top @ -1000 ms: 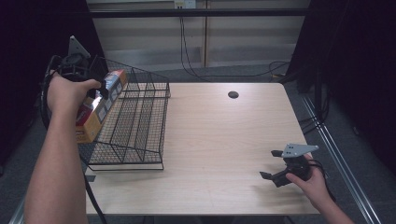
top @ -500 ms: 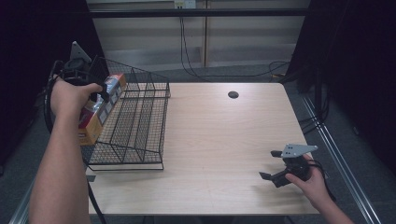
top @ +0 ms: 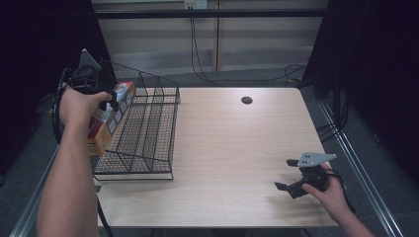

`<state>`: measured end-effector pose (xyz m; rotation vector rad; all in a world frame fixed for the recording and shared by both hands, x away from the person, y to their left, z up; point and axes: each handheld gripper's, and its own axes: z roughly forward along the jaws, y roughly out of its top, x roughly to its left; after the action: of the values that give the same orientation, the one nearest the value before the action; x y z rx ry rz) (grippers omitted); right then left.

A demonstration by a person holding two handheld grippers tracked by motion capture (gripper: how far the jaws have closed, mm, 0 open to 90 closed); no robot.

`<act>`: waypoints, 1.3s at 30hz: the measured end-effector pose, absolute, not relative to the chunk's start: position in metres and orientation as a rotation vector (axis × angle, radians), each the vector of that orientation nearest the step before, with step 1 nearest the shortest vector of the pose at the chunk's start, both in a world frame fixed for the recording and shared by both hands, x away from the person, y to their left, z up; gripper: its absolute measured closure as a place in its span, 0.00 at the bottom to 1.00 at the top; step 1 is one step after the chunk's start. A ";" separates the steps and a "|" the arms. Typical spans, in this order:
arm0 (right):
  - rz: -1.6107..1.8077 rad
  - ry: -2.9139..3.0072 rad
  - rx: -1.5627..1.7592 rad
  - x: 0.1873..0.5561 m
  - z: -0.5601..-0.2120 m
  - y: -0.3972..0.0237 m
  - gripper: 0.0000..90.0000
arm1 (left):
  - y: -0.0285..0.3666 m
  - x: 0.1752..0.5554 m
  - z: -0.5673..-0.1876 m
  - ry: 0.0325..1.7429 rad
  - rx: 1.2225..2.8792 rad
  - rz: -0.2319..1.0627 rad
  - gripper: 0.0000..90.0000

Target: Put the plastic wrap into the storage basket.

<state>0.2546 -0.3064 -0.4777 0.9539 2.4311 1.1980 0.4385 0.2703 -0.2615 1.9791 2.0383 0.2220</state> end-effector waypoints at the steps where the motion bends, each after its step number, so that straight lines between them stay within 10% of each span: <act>1: 1.198 2.429 0.955 0.255 -0.478 -0.307 0.03 | 0.270 0.439 -0.262 2.041 1.976 0.215 0.49; 39: 1.192 2.433 0.949 0.254 -0.478 -0.307 0.03 | 0.273 0.441 -0.277 2.031 1.920 0.194 0.50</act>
<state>0.2537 -0.3067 -0.4779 0.9486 2.4326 1.1921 0.4411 0.2726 -0.2769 1.9204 2.0307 0.1940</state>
